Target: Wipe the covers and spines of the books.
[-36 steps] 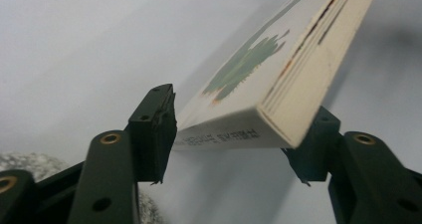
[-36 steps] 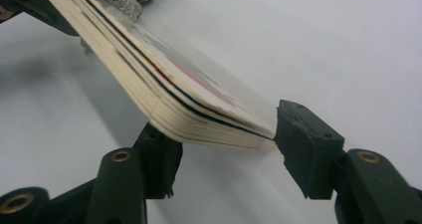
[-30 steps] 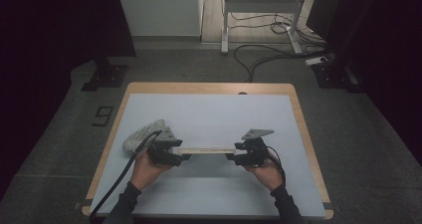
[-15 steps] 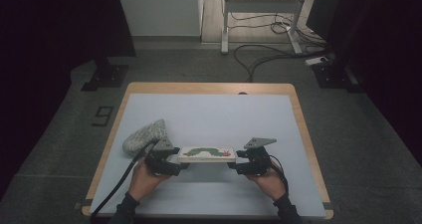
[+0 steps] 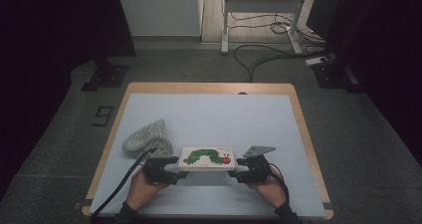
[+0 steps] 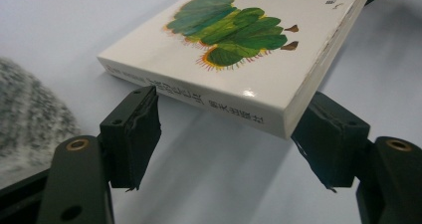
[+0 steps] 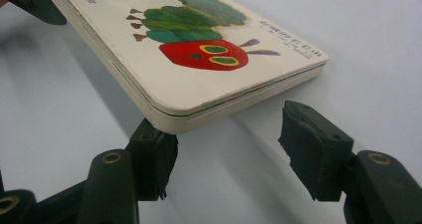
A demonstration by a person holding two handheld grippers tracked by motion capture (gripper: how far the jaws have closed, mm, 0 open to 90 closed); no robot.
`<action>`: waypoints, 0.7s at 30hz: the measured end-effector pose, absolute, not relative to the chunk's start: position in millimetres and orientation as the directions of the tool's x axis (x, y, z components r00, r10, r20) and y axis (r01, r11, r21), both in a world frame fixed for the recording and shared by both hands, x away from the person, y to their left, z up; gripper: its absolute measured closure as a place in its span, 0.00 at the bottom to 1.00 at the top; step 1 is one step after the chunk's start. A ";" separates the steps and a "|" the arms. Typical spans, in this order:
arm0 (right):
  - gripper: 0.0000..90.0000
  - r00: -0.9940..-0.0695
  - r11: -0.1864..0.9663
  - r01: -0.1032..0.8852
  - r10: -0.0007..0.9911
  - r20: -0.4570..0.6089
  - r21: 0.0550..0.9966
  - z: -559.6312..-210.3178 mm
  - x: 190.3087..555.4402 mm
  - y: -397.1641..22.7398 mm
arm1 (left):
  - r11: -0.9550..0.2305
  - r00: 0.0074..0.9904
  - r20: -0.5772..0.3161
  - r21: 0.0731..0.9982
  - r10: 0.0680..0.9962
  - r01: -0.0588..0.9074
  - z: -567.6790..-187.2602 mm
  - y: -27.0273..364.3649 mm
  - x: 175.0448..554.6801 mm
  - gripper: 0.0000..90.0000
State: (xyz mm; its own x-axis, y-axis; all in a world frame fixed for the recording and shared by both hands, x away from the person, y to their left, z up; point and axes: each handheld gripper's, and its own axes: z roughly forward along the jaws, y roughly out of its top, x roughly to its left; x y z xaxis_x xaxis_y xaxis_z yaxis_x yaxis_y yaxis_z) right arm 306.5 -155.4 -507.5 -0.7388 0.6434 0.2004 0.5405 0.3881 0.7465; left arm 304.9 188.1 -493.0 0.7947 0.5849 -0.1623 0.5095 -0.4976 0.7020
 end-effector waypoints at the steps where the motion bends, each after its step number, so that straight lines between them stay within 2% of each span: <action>1: 0.43 -0.741 0.390 0.539 0.642 0.199 0.747 -508.7 305.7 -155.3 | -0.499 0.796 -0.163 0.702 0.582 0.508 -493.8 187.8 303.7 0.32; 13: 0.43 -0.755 0.404 0.532 0.624 0.201 0.744 -519.5 296.5 -153.3 | -0.524 0.812 -0.163 0.690 0.560 0.500 -505.9 184.3 295.6 0.32; 21: 0.45 -0.769 0.450 0.504 0.622 0.146 0.737 -527.8 291.3 -146.8 | -0.556 0.814 -0.124 0.671 0.567 0.490 -515.6 183.2 293.0 0.34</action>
